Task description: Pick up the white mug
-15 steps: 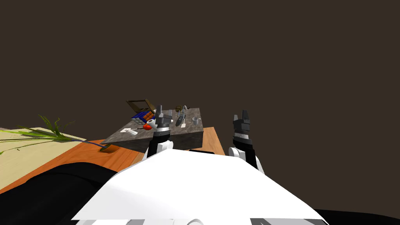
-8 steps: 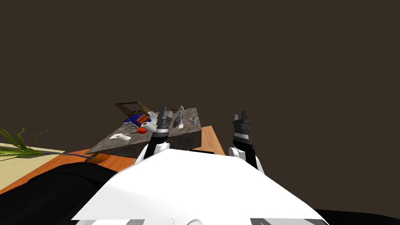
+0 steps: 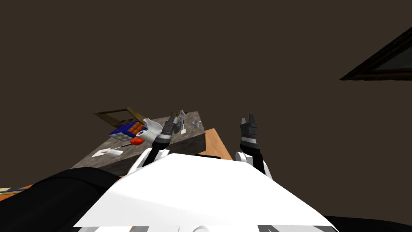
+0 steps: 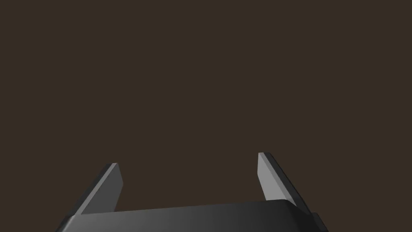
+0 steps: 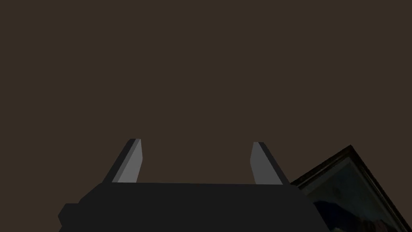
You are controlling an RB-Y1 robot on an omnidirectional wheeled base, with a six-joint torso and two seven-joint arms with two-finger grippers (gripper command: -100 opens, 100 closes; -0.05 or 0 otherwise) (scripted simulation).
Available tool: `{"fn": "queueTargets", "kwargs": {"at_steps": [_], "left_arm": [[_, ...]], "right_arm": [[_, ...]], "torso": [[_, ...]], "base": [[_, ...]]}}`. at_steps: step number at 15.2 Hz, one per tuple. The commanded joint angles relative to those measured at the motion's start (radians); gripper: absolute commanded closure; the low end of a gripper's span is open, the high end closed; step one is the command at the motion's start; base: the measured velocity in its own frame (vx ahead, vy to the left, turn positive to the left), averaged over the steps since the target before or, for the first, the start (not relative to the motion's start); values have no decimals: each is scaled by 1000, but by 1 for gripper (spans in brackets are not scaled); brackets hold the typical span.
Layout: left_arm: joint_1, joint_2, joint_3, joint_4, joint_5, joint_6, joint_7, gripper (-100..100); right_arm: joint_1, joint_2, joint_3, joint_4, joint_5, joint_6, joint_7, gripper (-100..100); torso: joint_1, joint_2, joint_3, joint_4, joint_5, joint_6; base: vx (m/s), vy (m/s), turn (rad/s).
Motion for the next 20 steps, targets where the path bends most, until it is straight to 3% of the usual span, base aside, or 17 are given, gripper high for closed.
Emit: {"fn": "queueTargets", "kwargs": {"at_steps": [1, 4, 5, 6, 7, 10, 12, 16, 17, 19, 20], "left_arm": [[18, 50, 22, 20, -50, -14, -7, -100], [30, 116, 39, 38, -103, -26, -14, -100], [30, 119, 39, 38, -103, -26, -14, -100], [42, 154, 56, 57, -143, -37, -20, -100], [42, 169, 56, 57, -150, -37, -20, -100], [70, 243, 91, 96, -222, -63, -34, -100], [70, 271, 91, 96, -250, -63, -34, -100], [100, 371, 127, 137, -348, -91, -48, -100], [100, 377, 127, 137, -356, -91, -48, -100], [116, 430, 145, 158, -409, -105, -55, -100], [116, 430, 145, 158, -410, -105, -55, -100]], "right_arm": [[0, 0, 0, 0, 0, 0, 0, 0], [0, 0, 0, 0, 0, 0, 0, 0], [0, 0, 0, 0, 0, 0, 0, 0], [0, 0, 0, 0, 0, 0, 0, 0], [0, 0, 0, 0, 0, 0, 0, 0], [0, 0, 0, 0, 0, 0, 0, 0], [0, 0, 0, 0, 0, 0, 0, 0], [0, 0, 0, 0, 0, 0, 0, 0], [0, 0, 0, 0, 0, 0, 0, 0], [0, 0, 0, 0, 0, 0, 0, 0], [0, 0, 0, 0, 0, 0, 0, 0]], "torso": [[0, 0, 0, 0, 0, 0], [0, 0, 0, 0, 0, 1], [0, 0, 0, 0, 0, 0], [0, 0, 0, 0, 0, -1], [0, -1, 0, 0, 0, 0], [1, -1, 0, 0, 0, 0], [2, 0, 0, 0, 0, 0], [1, -1, -1, 0, 0, 1], [1, -1, -1, 0, 0, 1], [1, -2, -1, 0, 0, 0], [1, -2, -1, 0, 0, 0]], "base": [[-47, 51, -315], [-50, 52, -307], [-38, 44, -70], [-37, 39, -254], [-38, 44, -274], [-50, 58, -377], [-47, 61, -229], [-51, 46, -348], [-38, 49, -148], [-43, 45, -301], [-39, 39, -149]]}}
